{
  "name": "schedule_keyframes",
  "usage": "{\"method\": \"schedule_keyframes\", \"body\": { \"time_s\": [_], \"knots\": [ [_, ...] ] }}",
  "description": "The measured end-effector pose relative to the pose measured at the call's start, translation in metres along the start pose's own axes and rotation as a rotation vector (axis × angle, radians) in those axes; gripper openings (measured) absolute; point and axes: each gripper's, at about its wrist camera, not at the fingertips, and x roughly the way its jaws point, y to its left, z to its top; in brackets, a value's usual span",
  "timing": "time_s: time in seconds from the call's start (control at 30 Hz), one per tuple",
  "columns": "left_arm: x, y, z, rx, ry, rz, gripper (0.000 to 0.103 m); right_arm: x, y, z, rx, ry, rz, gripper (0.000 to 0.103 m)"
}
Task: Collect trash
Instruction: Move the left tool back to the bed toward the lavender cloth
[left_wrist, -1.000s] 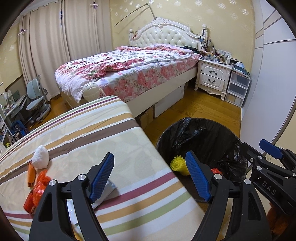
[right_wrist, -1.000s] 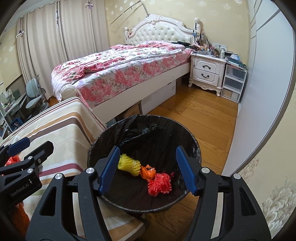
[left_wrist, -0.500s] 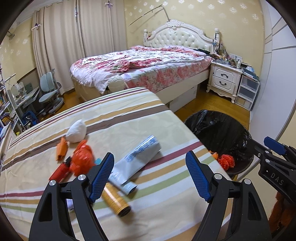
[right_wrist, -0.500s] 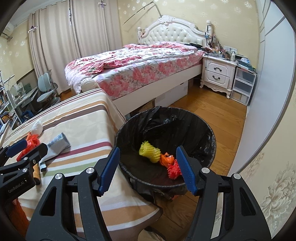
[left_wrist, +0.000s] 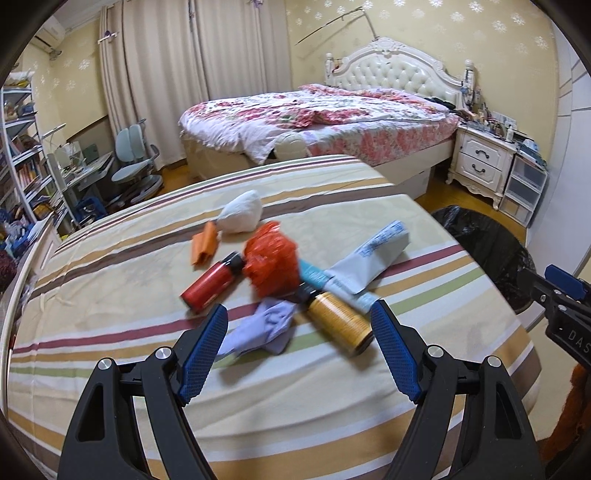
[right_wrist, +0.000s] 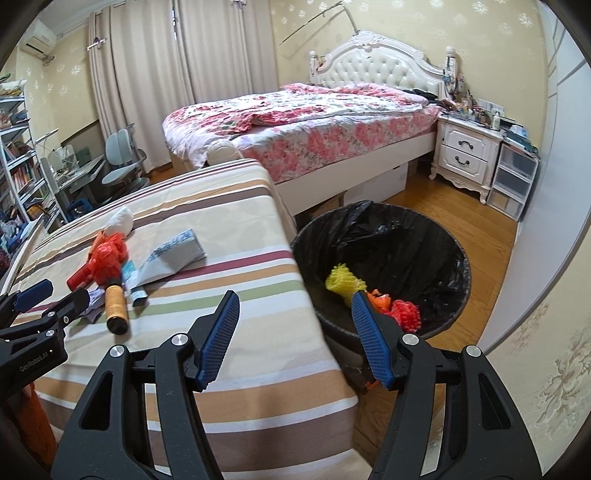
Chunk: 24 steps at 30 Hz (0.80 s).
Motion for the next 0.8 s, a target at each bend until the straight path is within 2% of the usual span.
{"method": "schedule_keyframes", "body": {
  "time_s": [0.2,0.53,0.67,0.73,0.8],
  "knots": [
    [0.006,0.024,-0.011,-0.038,0.028,0.032,0.077,0.002,0.021,-0.004,-0.039,0.013,0.031,0.062],
    [0.028,0.034,-0.017,-0.036,0.083,0.017,0.077,0.01,0.042,-0.003,-0.074,0.031,0.054,0.062],
    [0.034,0.036,-0.018,-0.045,0.11,-0.008,0.067,0.014,0.05,-0.001,-0.088,0.039,0.064,0.062],
    [0.036,0.035,-0.019,-0.042,0.122,-0.017,0.057,0.015,0.053,-0.002,-0.094,0.043,0.069,0.062],
    [0.035,0.035,-0.02,-0.041,0.125,-0.028,0.054,0.016,0.057,-0.001,-0.1,0.045,0.074,0.062]
  ]
}}
